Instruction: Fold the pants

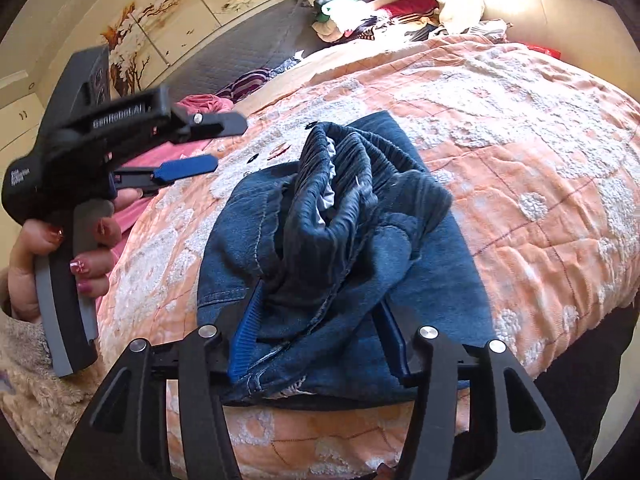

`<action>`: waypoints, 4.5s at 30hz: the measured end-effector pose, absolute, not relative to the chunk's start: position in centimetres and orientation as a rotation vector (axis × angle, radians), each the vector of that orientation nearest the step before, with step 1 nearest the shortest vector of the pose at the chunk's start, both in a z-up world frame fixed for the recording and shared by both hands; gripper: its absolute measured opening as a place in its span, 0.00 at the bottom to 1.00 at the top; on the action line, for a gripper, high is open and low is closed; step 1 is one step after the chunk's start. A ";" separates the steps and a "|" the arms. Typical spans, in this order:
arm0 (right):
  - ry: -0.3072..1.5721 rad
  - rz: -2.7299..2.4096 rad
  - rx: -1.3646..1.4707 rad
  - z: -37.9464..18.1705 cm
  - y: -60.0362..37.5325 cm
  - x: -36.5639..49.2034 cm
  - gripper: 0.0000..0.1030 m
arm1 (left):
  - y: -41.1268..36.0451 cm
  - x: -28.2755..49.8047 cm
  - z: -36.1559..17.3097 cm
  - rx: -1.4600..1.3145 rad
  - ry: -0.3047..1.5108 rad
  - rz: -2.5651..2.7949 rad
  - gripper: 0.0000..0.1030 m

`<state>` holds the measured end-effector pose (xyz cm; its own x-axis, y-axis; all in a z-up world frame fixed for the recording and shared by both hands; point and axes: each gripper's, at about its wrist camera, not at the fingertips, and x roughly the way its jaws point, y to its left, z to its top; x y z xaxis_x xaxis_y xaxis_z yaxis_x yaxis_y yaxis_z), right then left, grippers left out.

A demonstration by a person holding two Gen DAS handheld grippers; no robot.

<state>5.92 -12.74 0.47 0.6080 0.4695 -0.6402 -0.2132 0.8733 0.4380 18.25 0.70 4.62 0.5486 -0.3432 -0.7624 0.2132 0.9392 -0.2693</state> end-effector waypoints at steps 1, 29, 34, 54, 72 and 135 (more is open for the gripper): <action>0.824 0.391 0.343 0.5 -13.2 6.1 0.59 | 1.0 18.3 4.1 -0.138 0.949 -0.307 0.61; 0.898 0.443 0.278 -0.1 -11.9 9.1 0.40 | 3.4 17.6 -1.1 -0.031 1.054 -0.178 0.65; 0.887 0.413 0.273 0.3 -12.4 8.9 0.54 | 3.6 17.0 -0.5 -0.042 1.038 -0.182 0.65; 0.706 0.323 0.180 4.2 -15.2 7.3 0.45 | 0.7 13.9 2.8 -0.021 0.980 -0.326 0.62; 0.840 0.405 -0.121 1.7 -11.0 14.0 0.38 | 0.4 12.0 -2.1 0.006 1.029 -0.304 0.60; 0.790 0.355 0.006 3.9 -16.1 12.1 0.71 | 0.0 11.0 0.7 -0.020 0.933 -0.217 0.74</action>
